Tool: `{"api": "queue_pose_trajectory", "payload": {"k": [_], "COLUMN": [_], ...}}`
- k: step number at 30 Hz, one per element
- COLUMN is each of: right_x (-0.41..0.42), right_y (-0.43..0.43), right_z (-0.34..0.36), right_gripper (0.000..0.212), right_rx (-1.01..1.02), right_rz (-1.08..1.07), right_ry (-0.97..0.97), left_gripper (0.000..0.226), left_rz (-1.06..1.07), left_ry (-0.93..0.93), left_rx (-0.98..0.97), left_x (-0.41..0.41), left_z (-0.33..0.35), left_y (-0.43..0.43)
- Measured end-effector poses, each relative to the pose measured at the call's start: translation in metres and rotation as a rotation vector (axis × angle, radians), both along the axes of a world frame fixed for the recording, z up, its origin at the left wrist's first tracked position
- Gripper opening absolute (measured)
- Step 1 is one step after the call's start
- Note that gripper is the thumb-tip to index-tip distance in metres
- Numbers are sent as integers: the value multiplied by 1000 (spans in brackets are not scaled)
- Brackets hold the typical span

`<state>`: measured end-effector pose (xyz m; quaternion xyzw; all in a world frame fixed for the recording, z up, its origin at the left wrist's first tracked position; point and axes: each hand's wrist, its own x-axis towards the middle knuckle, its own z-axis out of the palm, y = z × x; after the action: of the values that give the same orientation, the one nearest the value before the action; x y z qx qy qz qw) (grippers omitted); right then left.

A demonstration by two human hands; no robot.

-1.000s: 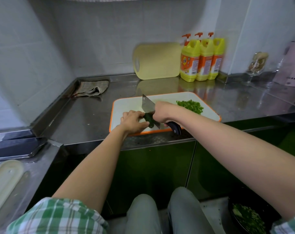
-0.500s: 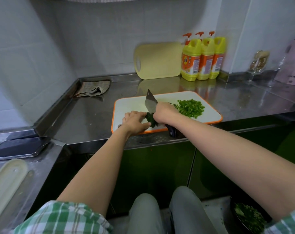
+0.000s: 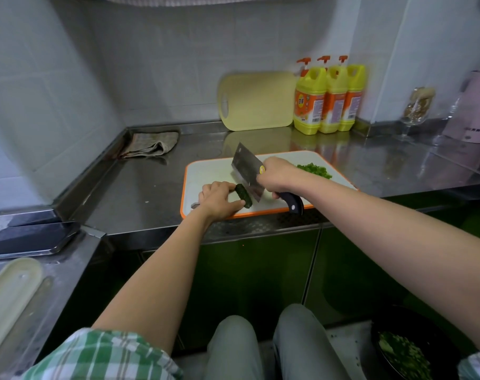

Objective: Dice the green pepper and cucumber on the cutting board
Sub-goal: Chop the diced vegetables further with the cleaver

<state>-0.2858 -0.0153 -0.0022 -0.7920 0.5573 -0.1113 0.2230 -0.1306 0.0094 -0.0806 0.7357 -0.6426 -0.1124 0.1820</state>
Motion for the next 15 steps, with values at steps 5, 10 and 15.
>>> {"api": "queue_pose_trajectory", "payload": {"k": [5, 10, 15], "right_x": [5, 7, 7], "right_y": [11, 14, 18], "right_z": [0, 9, 19], "right_gripper": [13, 22, 19], "right_rx": [32, 79, 105], "right_rz": [17, 53, 72], "right_ry": [84, 174, 201], "left_gripper": [54, 53, 52], "left_rz": [7, 6, 0], "left_ry": [3, 7, 6], "left_rx": [8, 9, 18], "left_x": [-2, -3, -2], "left_z": [3, 3, 4], "left_y": [3, 3, 3]}}
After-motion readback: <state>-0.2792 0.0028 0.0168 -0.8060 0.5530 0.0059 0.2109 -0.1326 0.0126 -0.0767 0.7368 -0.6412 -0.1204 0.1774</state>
